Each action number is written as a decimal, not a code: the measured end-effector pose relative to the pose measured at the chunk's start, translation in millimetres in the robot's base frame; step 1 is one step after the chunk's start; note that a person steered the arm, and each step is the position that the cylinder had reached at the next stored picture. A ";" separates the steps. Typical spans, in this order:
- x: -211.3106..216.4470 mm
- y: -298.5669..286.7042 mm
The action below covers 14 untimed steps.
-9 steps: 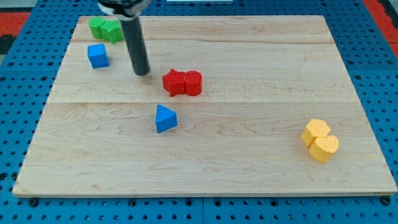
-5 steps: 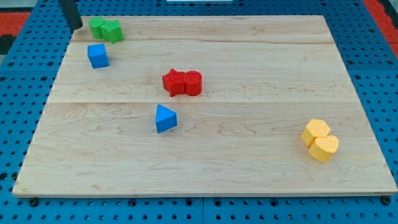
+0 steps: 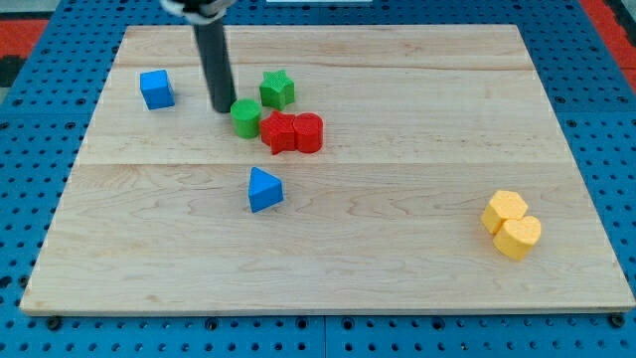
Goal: Move both the green blocks and blue cube diagonal to each other
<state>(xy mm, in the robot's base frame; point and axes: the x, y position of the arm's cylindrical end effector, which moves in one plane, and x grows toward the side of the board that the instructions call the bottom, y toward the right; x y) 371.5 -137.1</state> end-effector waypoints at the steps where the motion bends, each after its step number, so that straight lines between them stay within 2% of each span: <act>1: -4.7 -47.5; 4: -3.3 -46.0; 5: -3.3 -69.0; 7: -36.8 -70.9; 8: -81.8 -63.7; 9: -64.4 -40.4; 10: -36.0 -61.4; 11: -90.3 -97.6; 12: -91.0 -59.6; 14: -89.9 -58.7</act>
<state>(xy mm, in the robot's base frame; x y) 281.6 -195.8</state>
